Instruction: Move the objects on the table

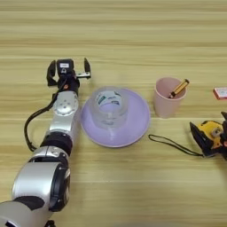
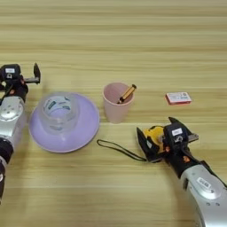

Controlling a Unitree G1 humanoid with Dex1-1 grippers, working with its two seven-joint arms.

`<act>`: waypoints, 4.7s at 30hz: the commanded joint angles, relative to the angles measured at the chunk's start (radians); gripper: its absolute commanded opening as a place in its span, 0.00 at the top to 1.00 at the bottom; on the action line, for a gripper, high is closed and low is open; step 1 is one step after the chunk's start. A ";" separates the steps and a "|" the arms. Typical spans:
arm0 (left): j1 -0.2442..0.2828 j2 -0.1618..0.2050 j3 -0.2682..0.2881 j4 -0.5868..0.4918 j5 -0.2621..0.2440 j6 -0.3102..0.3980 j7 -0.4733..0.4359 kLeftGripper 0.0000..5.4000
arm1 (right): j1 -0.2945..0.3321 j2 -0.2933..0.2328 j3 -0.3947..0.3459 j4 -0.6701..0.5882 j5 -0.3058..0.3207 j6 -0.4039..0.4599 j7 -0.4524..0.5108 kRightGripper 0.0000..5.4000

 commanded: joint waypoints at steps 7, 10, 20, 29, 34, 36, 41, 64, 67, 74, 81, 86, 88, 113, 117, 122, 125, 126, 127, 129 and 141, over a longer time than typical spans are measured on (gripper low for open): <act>0.005 0.007 0.004 -0.001 -0.003 0.008 0.001 0.00 | -0.022 -0.015 -0.009 0.097 -0.012 0.011 -0.003 0.01; 0.004 0.007 0.004 0.000 -0.003 0.007 0.001 0.00 | -0.030 -0.018 -0.013 0.123 -0.014 0.010 -0.006 0.01; 0.003 0.006 0.003 0.003 -0.002 0.007 0.002 0.00 | -0.038 -0.010 0.014 0.154 -0.005 0.047 0.012 0.01; 0.003 0.004 0.002 0.003 -0.001 0.007 0.006 0.00 | -0.037 -0.001 0.090 0.132 -0.004 0.060 0.046 0.19; 0.004 0.004 0.001 0.002 0.000 0.007 0.007 0.00 | -0.058 0.008 0.151 0.131 -0.017 0.063 0.050 0.22; 0.005 0.003 0.001 0.000 0.000 0.007 0.008 0.00 | -0.066 0.012 0.167 0.131 -0.020 0.064 0.048 0.22; 0.006 0.002 0.000 -0.001 0.000 0.007 0.008 0.00 | -0.085 0.022 0.196 0.147 -0.025 0.060 0.047 0.22; 0.003 -0.003 -0.004 0.004 0.004 0.007 0.015 0.00 | -0.078 0.013 0.173 0.069 -0.019 -0.043 0.057 0.00; 0.003 -0.004 -0.005 0.004 0.005 0.008 0.017 0.00 | -0.079 0.014 0.172 0.061 -0.015 -0.044 0.058 0.00; 0.002 -0.007 -0.006 0.004 0.007 0.008 0.020 0.00 | -0.116 0.021 0.178 0.072 -0.012 -0.034 0.060 0.00; 0.004 -0.007 -0.007 0.000 0.007 0.007 0.020 0.00 | -0.177 0.028 0.184 0.122 -0.028 -0.035 0.047 0.00; 0.005 -0.007 -0.007 -0.001 0.007 0.007 0.019 0.00 | -0.211 0.033 0.185 0.157 -0.035 -0.039 0.045 0.00; 0.005 -0.008 -0.007 -0.001 0.007 0.007 0.019 0.00 | -0.225 0.036 0.182 0.174 -0.036 -0.041 0.043 0.00; 0.005 -0.012 -0.008 -0.002 0.007 0.009 0.022 0.00 | -0.330 0.050 0.192 0.272 -0.053 -0.050 0.052 0.00; 0.005 -0.012 -0.008 -0.002 0.007 0.009 0.023 0.00 | -0.339 0.049 0.186 0.270 -0.051 -0.046 0.046 0.00; 0.003 -0.013 -0.008 -0.002 0.007 0.010 0.023 0.00 | -0.357 0.049 0.180 0.284 -0.049 -0.047 0.045 0.00; 0.003 -0.013 -0.008 -0.002 0.007 0.010 0.024 0.00 | -0.371 0.051 0.179 0.303 -0.049 -0.051 0.045 0.00; 0.003 -0.014 -0.009 -0.002 0.007 0.010 0.025 0.00 | -0.375 0.051 0.179 0.309 -0.050 -0.052 0.045 0.00; 0.004 -0.014 -0.009 -0.002 0.007 0.010 0.025 0.00 | -0.380 0.051 0.179 0.316 -0.050 -0.054 0.046 0.00; 0.004 -0.014 -0.010 -0.002 0.007 0.010 0.026 0.00 | -0.390 0.051 0.177 0.327 -0.050 -0.056 0.046 0.00; 0.005 -0.018 -0.012 -0.005 0.007 0.010 0.030 0.00 | -0.442 0.056 0.180 0.405 -0.056 -0.080 0.051 0.00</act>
